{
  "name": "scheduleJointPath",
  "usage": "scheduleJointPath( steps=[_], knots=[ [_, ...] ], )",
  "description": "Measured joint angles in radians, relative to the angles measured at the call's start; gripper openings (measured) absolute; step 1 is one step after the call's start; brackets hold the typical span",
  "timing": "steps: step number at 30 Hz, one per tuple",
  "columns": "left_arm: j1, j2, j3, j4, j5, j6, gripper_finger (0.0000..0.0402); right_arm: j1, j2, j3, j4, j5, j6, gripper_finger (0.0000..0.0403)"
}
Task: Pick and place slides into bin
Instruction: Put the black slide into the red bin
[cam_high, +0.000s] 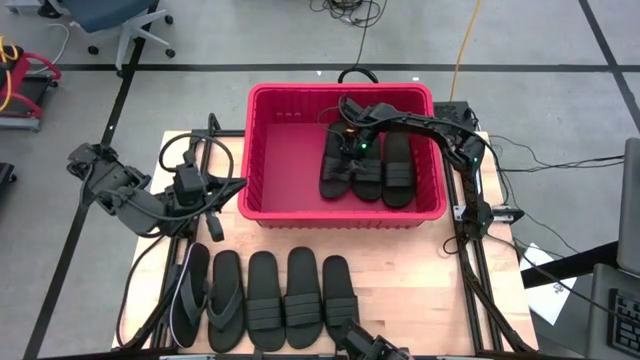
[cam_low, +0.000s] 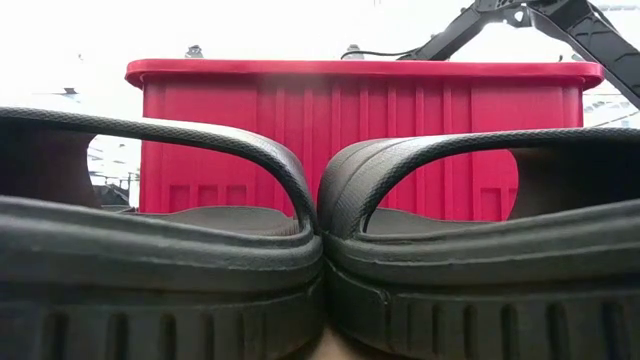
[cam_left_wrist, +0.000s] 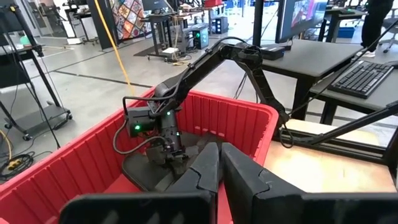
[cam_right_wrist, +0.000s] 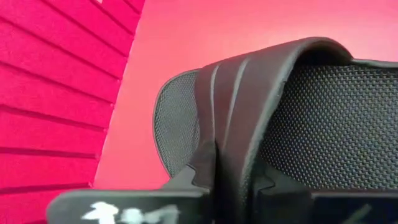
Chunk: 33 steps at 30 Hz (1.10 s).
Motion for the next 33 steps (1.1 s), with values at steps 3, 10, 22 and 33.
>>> scheduleJointPath(
  steps=[3,10,22,33],
  knots=[
    [0.0,-0.001,0.0,0.0,0.0,-0.002,0.0021,0.001,0.0,0.0,-0.008,0.001,-0.012,0.0037],
    [0.0,0.0,0.0,0.0,0.0,-0.003,0.0021,0.002,0.0,0.0,-0.005,0.016,-0.024,0.0096],
    [0.0,0.0,0.0,0.0,0.001,-0.001,0.0021,0.004,-0.006,0.0,0.026,0.125,-0.024,0.0188],
    [0.0,0.0,0.0,-0.002,0.045,-0.001,0.0021,0.016,-0.121,0.0,0.046,0.226,-0.007,0.0205]
  ],
)
